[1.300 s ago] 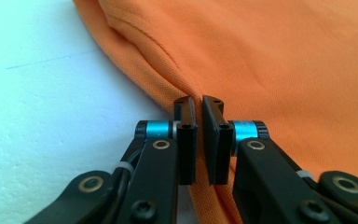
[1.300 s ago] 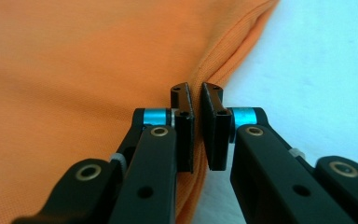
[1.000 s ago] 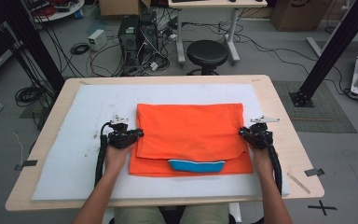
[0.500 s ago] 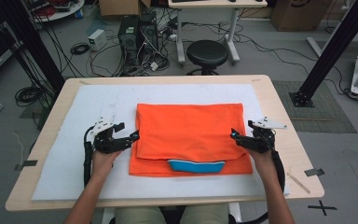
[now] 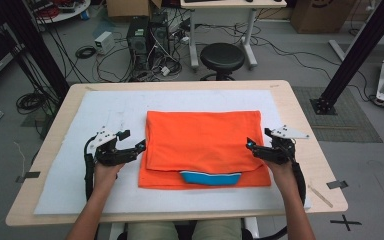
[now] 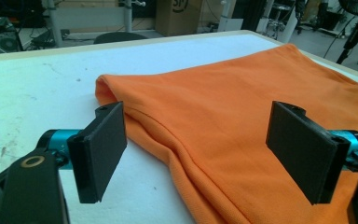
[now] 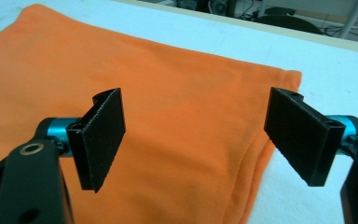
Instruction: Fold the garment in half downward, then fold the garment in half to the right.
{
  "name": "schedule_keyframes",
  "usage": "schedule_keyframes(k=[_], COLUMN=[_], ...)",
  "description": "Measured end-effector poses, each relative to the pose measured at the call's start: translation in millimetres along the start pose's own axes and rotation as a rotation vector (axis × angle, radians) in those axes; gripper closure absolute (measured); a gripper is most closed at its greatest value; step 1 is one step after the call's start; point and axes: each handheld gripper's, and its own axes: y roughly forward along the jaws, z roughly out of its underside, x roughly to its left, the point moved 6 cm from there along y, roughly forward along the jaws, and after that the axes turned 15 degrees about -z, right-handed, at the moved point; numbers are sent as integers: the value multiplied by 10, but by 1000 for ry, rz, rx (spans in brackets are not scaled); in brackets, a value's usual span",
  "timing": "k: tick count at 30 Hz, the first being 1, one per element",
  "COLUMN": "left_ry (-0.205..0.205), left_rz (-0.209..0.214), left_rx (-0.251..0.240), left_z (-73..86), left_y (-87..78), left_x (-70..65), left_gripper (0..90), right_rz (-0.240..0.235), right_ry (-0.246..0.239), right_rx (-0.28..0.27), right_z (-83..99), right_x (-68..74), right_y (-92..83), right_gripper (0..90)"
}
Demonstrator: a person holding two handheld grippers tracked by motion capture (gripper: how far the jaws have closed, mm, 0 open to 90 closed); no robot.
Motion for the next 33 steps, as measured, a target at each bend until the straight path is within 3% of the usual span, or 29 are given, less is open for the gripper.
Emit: schedule_keyframes(k=[12,15,21,24,33], left_ry=[-2,-1,-16,-47,-54], left_rz=[0,-25,-11,3,-4], left_rx=[12,29,71,112,282], left_z=[5,13,77,117,304], left_y=[0,-13,-41,-43,-10], left_x=[-10,-10,-47,-65,-221], left_gripper=[203,203,203,264,291], right_rz=[1,-1,-14,-22,-30], right_ry=[-12,-9,-3,-7,-9], right_rx=[-2,-1,14,21,37], right_z=[-5,-6,7,7,8], right_x=[8,17,52,84,122], right_y=[-45,-37,15,31,74], right_gripper=[207,207,207,208,208])
